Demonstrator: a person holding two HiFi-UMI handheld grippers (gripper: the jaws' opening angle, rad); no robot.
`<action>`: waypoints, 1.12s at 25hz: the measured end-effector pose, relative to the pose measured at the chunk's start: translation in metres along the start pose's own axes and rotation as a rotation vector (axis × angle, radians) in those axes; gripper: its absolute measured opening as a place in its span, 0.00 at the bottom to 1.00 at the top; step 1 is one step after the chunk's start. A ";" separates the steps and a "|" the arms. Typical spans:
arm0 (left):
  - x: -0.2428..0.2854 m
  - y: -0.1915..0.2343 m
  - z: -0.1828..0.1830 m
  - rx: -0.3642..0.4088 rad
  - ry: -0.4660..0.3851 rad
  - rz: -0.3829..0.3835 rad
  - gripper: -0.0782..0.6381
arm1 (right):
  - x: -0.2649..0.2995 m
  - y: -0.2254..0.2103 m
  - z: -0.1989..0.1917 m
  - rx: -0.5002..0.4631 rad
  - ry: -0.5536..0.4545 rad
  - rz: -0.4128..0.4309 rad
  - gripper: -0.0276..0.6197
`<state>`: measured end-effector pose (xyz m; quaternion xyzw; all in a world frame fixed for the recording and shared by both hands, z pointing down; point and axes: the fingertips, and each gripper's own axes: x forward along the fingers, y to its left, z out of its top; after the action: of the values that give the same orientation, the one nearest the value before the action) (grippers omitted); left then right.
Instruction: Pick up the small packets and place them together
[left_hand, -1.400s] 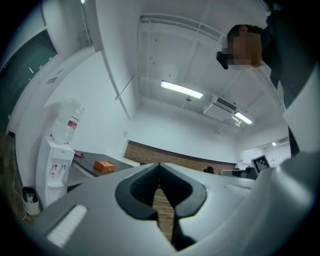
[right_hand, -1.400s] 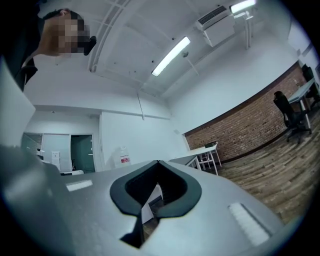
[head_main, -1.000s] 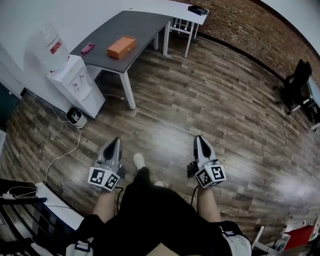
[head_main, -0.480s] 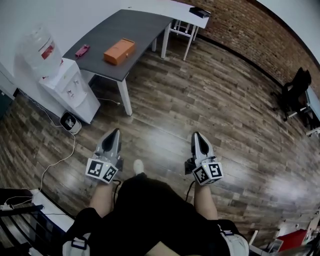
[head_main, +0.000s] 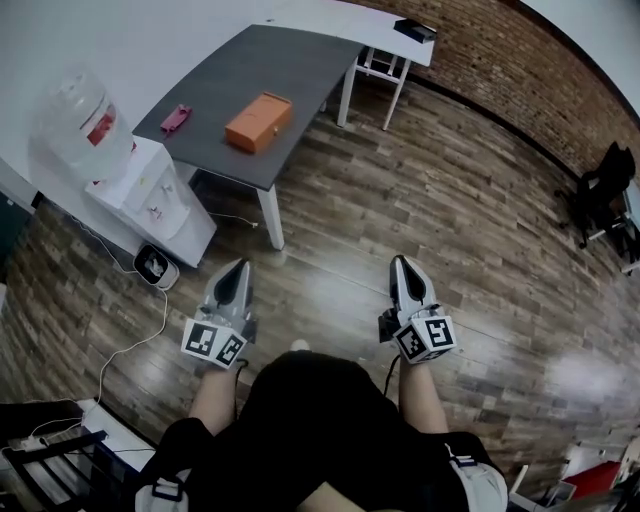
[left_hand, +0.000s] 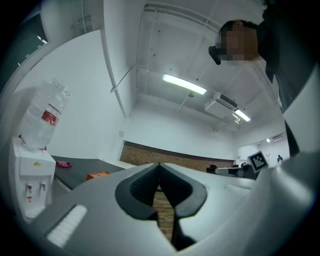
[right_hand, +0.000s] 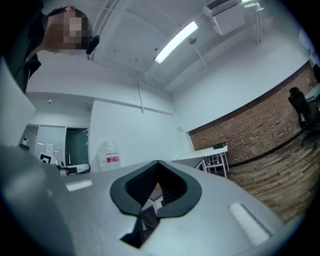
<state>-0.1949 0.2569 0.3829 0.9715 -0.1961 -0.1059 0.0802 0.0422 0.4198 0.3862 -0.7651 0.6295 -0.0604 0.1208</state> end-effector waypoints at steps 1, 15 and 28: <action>0.001 0.006 0.000 0.000 0.001 0.000 0.11 | 0.007 0.002 -0.001 -0.002 0.004 0.001 0.05; 0.032 0.068 -0.015 -0.053 0.013 0.079 0.11 | 0.098 0.011 -0.023 0.008 0.105 0.149 0.05; 0.118 0.119 -0.008 -0.016 -0.008 0.181 0.11 | 0.221 -0.038 -0.007 0.027 0.049 0.259 0.05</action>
<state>-0.1301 0.1020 0.3933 0.9487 -0.2826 -0.1036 0.0966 0.1207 0.2094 0.3892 -0.6742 0.7248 -0.0715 0.1227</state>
